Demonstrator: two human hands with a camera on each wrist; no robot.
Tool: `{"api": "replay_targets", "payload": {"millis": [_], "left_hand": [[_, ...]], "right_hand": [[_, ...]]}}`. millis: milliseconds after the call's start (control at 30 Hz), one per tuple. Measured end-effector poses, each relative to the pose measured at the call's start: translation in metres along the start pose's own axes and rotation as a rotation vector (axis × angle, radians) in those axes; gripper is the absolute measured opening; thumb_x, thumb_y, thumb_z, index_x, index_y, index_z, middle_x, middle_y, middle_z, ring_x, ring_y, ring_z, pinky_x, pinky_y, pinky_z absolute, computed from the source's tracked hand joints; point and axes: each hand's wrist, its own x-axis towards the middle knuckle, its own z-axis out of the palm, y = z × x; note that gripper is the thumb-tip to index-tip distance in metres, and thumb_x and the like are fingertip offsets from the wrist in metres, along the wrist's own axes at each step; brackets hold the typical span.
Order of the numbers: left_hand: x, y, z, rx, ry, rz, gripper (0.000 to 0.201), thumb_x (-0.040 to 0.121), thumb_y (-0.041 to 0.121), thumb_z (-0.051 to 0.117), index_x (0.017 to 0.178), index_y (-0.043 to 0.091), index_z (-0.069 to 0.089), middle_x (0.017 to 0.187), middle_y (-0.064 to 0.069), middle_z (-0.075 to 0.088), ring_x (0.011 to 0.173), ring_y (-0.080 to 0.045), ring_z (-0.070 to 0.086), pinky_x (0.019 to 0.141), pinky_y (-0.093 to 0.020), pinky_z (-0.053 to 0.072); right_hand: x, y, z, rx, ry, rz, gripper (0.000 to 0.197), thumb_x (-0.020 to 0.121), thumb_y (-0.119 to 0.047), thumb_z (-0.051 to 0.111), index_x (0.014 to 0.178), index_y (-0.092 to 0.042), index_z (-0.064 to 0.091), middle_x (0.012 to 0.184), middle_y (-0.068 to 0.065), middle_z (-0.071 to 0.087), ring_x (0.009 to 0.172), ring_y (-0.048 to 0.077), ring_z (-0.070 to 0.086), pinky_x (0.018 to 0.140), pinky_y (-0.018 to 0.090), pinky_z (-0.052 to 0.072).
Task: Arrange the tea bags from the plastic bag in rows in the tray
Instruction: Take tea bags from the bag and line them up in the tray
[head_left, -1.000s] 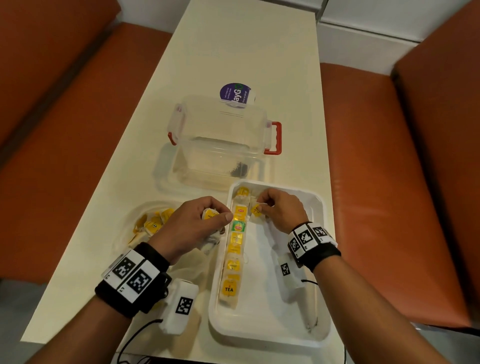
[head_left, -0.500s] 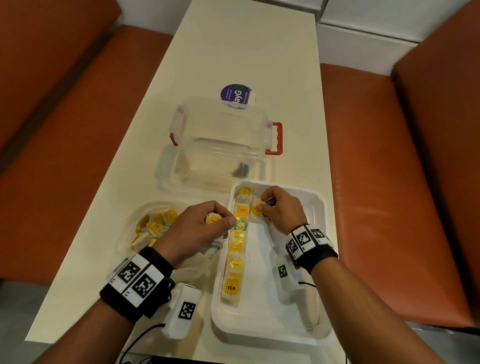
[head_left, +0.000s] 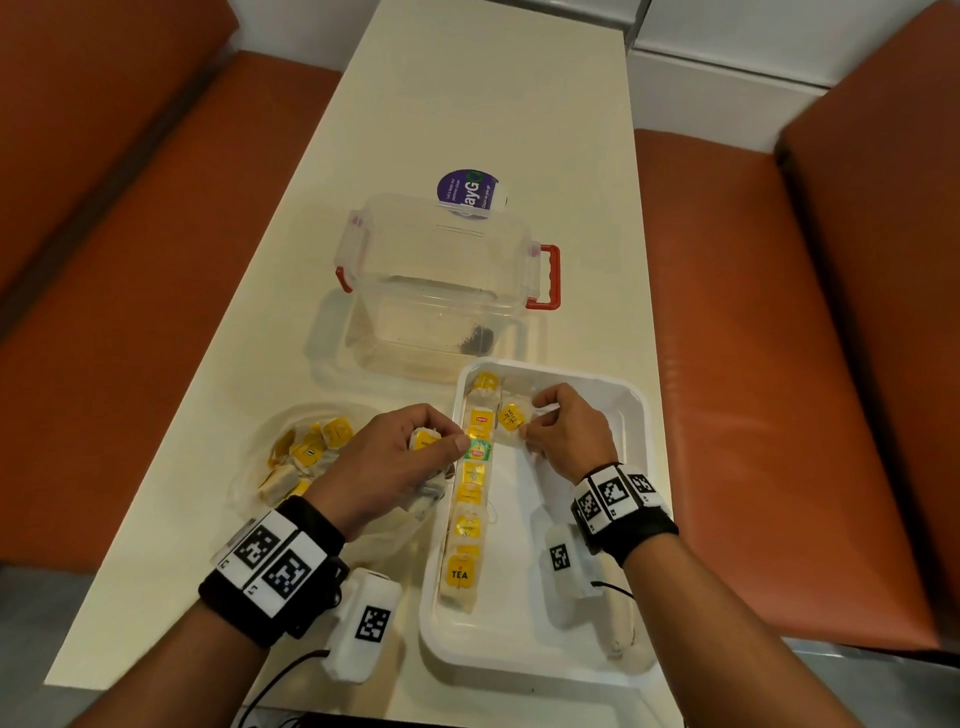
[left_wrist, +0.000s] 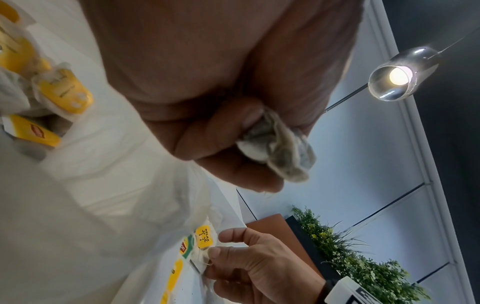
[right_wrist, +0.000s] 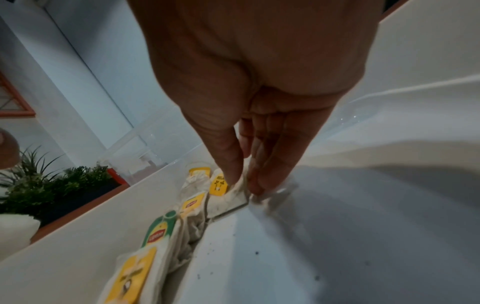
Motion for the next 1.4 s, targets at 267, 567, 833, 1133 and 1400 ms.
{"api": "replay_targets", "payload": {"millis": [267, 567, 833, 1133, 1400], "left_hand": [[-0.003, 0.006, 0.001, -0.156, 0.007, -0.061, 0.026, 0.088, 0.041, 0.068, 0.092, 0.015, 0.068, 0.07, -0.004, 0.068, 0.057, -0.018, 0.053, 0.047, -0.022, 0.027], [-0.005, 0.012, 0.001, -0.457, -0.035, -0.177, 0.039, 0.104, 0.036, 0.046, 0.11, 0.007, 0.071, 0.078, -0.007, 0.068, 0.057, -0.014, 0.051, 0.043, -0.023, 0.022], [-0.008, 0.017, 0.01, -0.399, -0.078, -0.137, 0.035, 0.103, 0.039, 0.047, 0.12, 0.02, 0.07, 0.074, -0.013, 0.061, 0.06, -0.014, 0.058, 0.045, -0.022, 0.022], [-0.016, 0.02, 0.021, -0.356, -0.146, -0.091, 0.035, 0.101, 0.042, 0.048, 0.118, 0.023, 0.072, 0.075, -0.015, 0.053, 0.06, -0.015, 0.057, 0.044, -0.02, 0.031], [-0.024, 0.017, 0.025, -0.431, -0.215, -0.057, 0.032, 0.094, 0.027, 0.058, 0.115, 0.005, 0.067, 0.081, -0.014, 0.069, 0.049, -0.013, 0.043, 0.047, -0.018, 0.043]], "right_hand": [[0.003, -0.002, 0.001, 0.042, 0.031, -0.006, 0.024, 0.084, -0.011, 0.072, 0.1, -0.023, 0.06, 0.083, 0.002, 0.072, 0.076, 0.02, 0.072, 0.08, 0.044, 0.059], [-0.017, -0.011, -0.014, 0.087, 0.122, -0.1, 0.011, 0.089, -0.028, 0.073, 0.094, -0.025, 0.063, 0.089, -0.01, 0.067, 0.084, 0.016, 0.067, 0.08, 0.038, 0.057], [-0.085, -0.063, -0.029, 0.315, -0.11, -0.255, 0.012, 0.091, -0.034, 0.071, 0.09, -0.023, 0.073, 0.074, -0.007, 0.068, 0.059, 0.008, 0.06, 0.057, 0.023, 0.048], [-0.102, -0.067, -0.028, 0.262, -0.175, -0.222, 0.009, 0.089, -0.025, 0.074, 0.086, -0.016, 0.073, 0.074, -0.004, 0.072, 0.063, 0.003, 0.059, 0.06, 0.025, 0.048], [-0.108, -0.066, -0.038, 0.399, -0.146, -0.115, 0.007, 0.092, -0.016, 0.069, 0.092, -0.01, 0.073, 0.074, 0.005, 0.073, 0.061, 0.013, 0.065, 0.056, 0.024, 0.047]]}}
